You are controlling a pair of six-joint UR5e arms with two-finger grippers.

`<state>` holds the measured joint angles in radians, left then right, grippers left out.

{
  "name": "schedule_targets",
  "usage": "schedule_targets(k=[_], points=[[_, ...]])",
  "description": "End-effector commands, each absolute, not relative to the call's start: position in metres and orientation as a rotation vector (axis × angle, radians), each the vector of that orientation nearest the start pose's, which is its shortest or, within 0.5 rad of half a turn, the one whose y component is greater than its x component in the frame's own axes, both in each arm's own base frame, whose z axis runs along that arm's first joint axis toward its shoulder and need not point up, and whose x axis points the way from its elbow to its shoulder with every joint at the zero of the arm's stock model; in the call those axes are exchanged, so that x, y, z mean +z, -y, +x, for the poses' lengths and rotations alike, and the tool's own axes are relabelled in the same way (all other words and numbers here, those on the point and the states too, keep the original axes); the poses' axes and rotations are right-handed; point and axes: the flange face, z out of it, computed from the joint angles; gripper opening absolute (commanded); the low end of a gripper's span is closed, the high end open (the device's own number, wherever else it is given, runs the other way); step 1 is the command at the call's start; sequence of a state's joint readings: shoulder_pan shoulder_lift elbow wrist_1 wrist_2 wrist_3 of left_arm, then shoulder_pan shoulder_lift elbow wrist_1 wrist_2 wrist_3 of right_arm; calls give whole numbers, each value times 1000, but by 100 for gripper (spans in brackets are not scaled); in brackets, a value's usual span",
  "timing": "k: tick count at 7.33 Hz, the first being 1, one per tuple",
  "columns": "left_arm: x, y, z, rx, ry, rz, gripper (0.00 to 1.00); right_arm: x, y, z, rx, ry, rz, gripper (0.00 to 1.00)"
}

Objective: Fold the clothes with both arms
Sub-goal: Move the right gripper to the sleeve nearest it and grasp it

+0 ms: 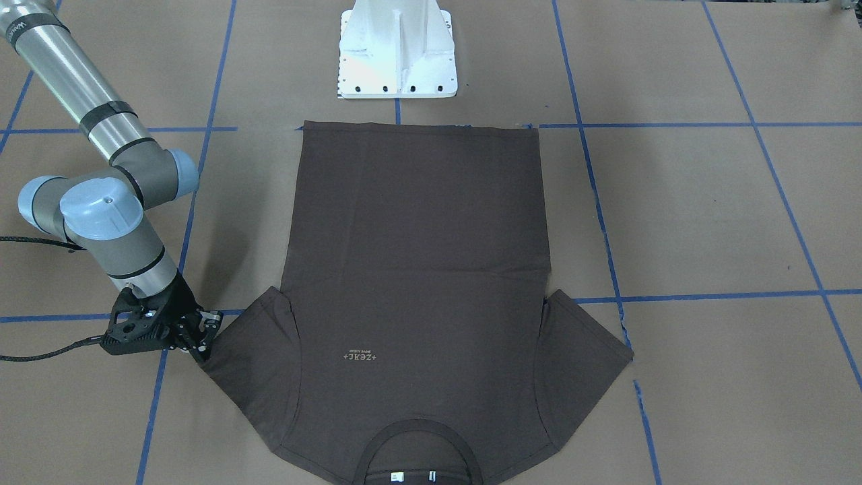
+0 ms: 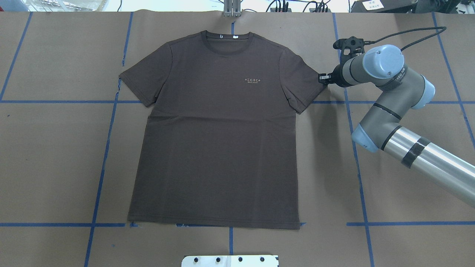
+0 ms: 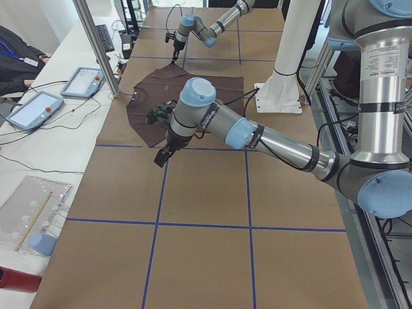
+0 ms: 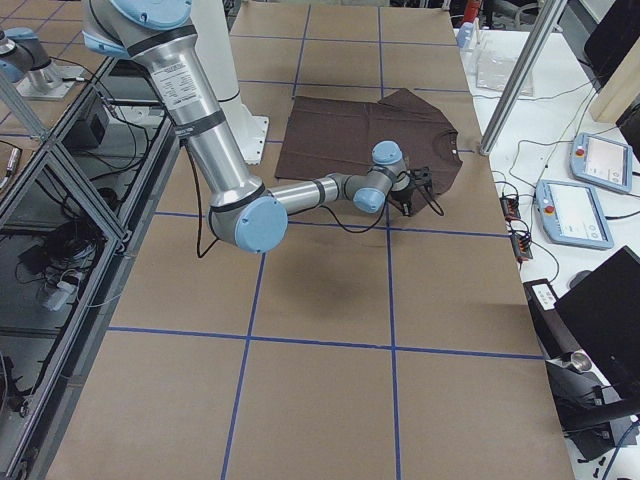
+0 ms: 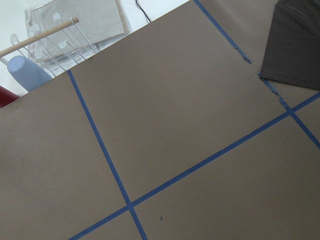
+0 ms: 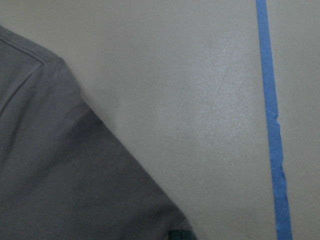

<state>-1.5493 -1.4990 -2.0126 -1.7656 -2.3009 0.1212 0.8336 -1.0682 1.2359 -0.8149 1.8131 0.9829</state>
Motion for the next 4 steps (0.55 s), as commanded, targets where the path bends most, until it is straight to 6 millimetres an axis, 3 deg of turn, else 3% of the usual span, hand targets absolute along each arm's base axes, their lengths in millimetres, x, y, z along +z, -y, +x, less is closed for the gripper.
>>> schedule_targets(k=[1,2,3,4], points=[[454,460,-57,339,-685,576,100,421,621,-415,117,854,437,0],[454,460,-57,339,-685,576,100,417,622,-413,120,853,439,0],[454,460,-57,339,-685,576,100,396,626,-417,126,836,424,0],[454,460,-57,338,-685,574,100,358,630,-420,137,808,425,0]])
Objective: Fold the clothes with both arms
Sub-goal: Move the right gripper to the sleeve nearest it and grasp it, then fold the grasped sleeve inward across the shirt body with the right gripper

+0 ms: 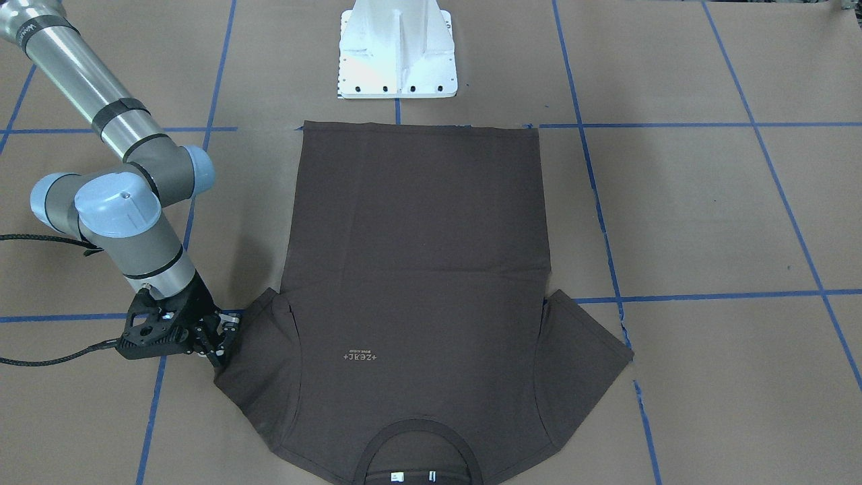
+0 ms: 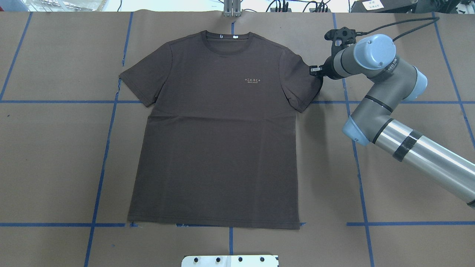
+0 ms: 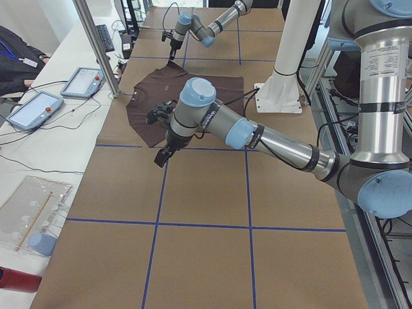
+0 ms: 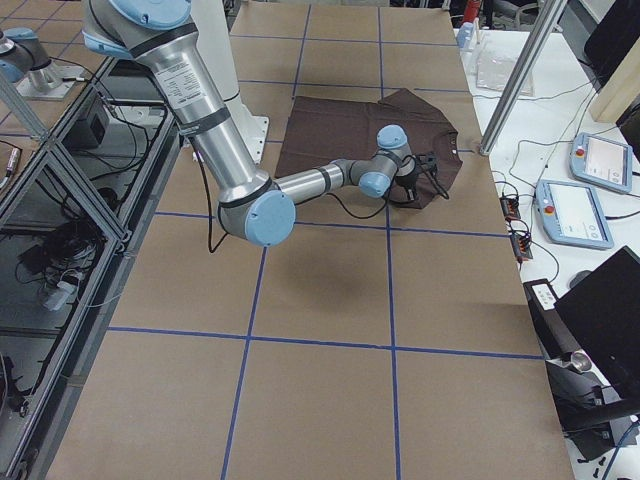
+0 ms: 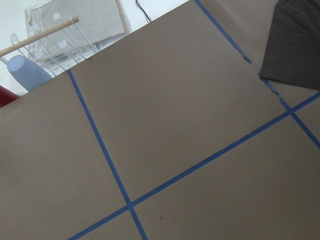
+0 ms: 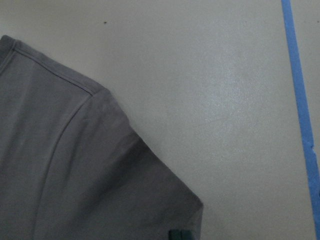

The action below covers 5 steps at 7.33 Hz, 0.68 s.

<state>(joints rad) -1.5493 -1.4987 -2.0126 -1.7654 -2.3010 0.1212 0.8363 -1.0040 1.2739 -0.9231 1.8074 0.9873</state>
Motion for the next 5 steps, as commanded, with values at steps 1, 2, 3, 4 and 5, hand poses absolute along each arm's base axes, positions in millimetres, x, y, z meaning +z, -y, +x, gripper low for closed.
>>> schedule_targets(k=[1,2,3,4,5], points=[[454,460,-57,338,-685,574,100,315,636,-429,156,792,425,0],[454,460,-57,339,-685,576,100,277,627,-464,197,812,423,0],[453,460,-58,338,-684,577,100,252,616,-489,220,809,468,0],[455,459,-57,338,-685,573,100,241,613,-503,215,815,470,0],[455,459,-57,334,-686,571,100,237,613,-511,233,821,462,0]])
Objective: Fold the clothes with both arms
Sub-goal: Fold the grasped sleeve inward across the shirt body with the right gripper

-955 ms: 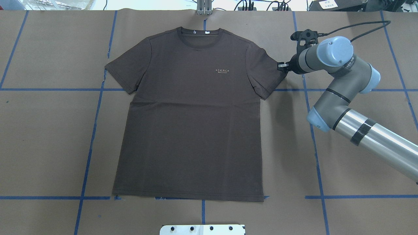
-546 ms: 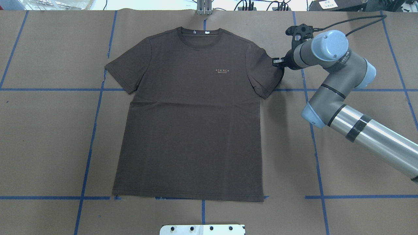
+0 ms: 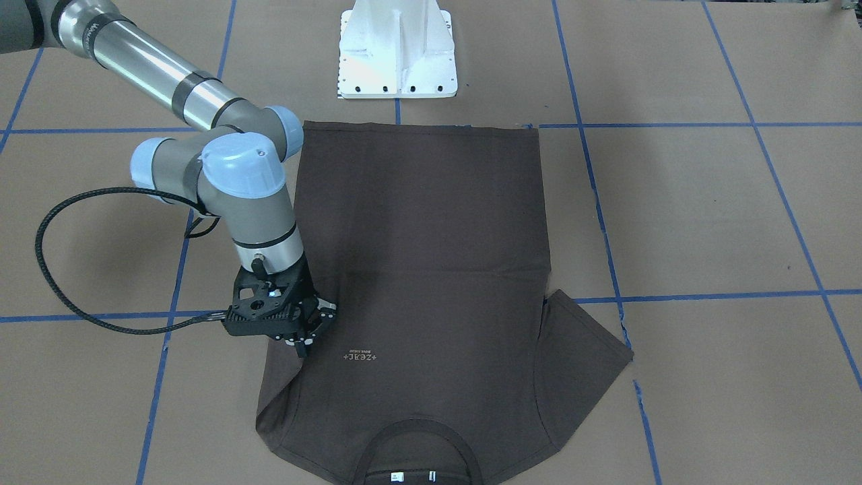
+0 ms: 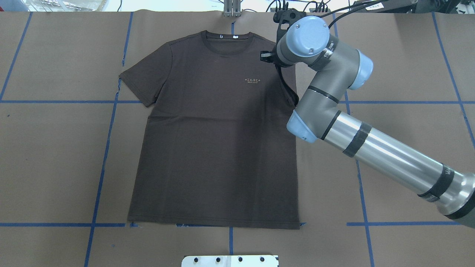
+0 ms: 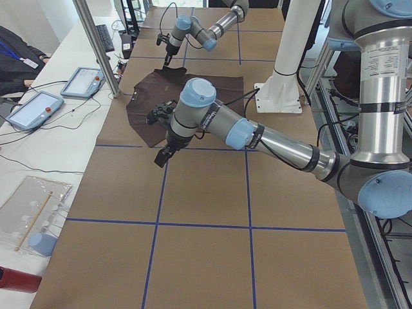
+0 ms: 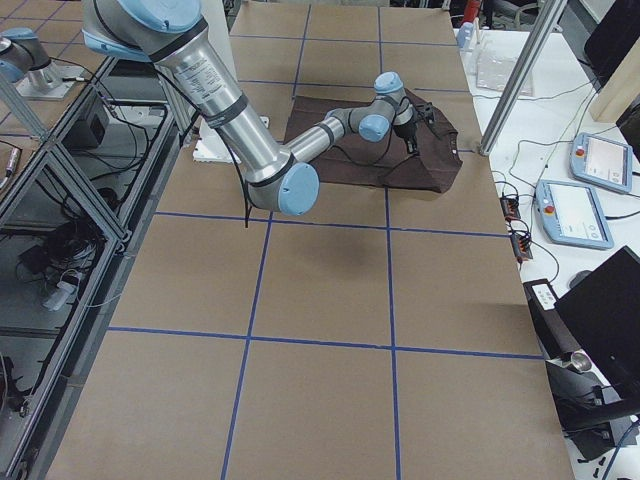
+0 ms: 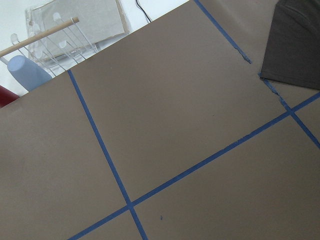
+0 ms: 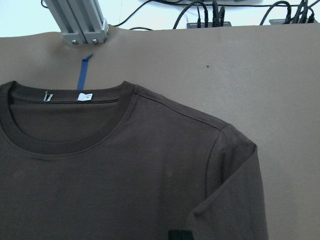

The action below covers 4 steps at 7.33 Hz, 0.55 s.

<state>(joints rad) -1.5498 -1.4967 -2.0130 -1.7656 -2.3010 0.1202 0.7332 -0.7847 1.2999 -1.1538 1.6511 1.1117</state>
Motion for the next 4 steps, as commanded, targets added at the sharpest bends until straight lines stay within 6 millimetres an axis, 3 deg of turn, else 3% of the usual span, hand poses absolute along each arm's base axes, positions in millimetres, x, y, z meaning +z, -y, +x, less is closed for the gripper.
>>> schedule_targets(k=[1,2,3,4], points=[[454,460,-57,332,-688,573,100,227,613,-519,255,831,455,99],[452,461,-56,334,-695,575,100,217,613,-520,252,836,453,100],[436,465,-54,362,-686,646,100,217,614,-518,240,830,437,100],[431,470,-42,407,-691,741,100,215,622,-500,191,831,380,100]])
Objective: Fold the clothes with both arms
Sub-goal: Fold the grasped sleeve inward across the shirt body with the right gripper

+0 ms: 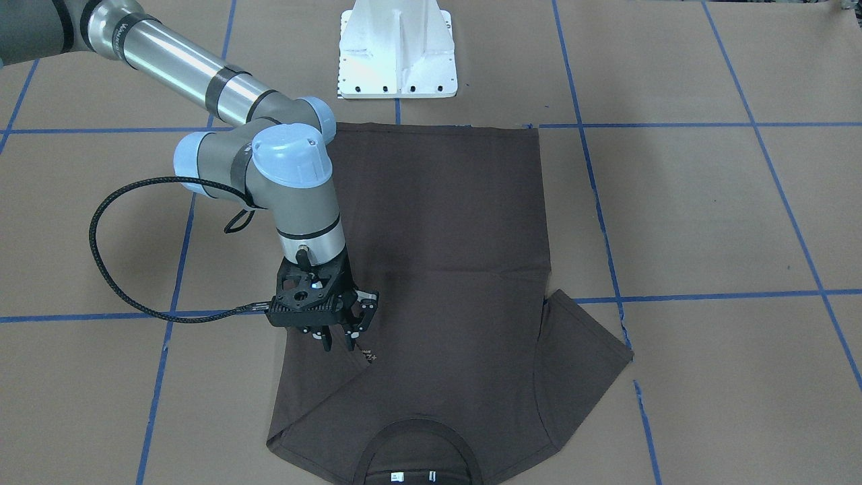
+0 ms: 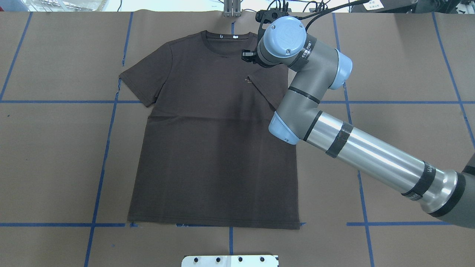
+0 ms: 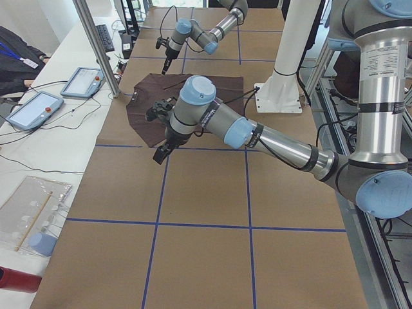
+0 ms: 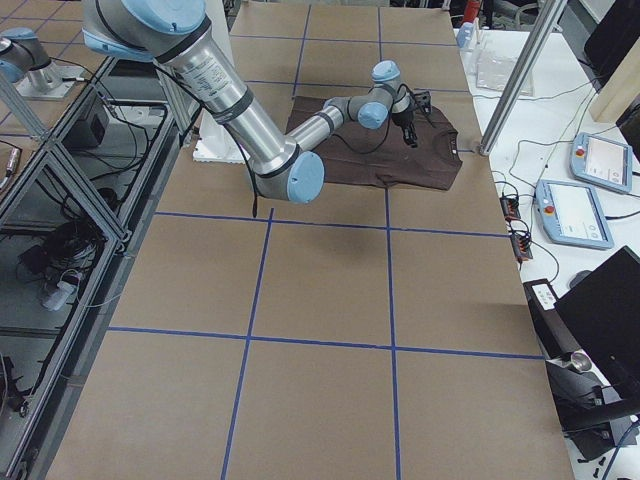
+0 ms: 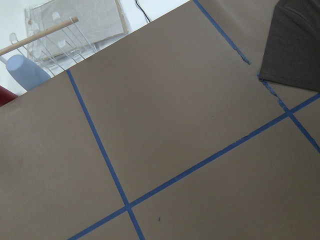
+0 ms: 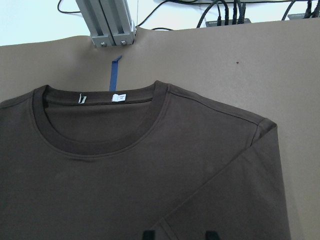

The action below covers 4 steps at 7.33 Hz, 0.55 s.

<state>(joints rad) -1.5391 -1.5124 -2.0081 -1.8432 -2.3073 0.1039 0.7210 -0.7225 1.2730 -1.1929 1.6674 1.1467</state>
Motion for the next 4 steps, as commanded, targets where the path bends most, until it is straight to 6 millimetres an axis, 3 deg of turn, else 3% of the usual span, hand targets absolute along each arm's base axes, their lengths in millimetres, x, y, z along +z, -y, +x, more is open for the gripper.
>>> schedule_targets(k=[1,2,4], points=[[440,495,11,441,-748,689,100,203,630,-462,139,823,339,100],[423,532,45,359,-812,638,100,199,638,-425,69,802,320,100],[392,578,134,173,-904,503,100,237,630,-350,-21,828,318,100]])
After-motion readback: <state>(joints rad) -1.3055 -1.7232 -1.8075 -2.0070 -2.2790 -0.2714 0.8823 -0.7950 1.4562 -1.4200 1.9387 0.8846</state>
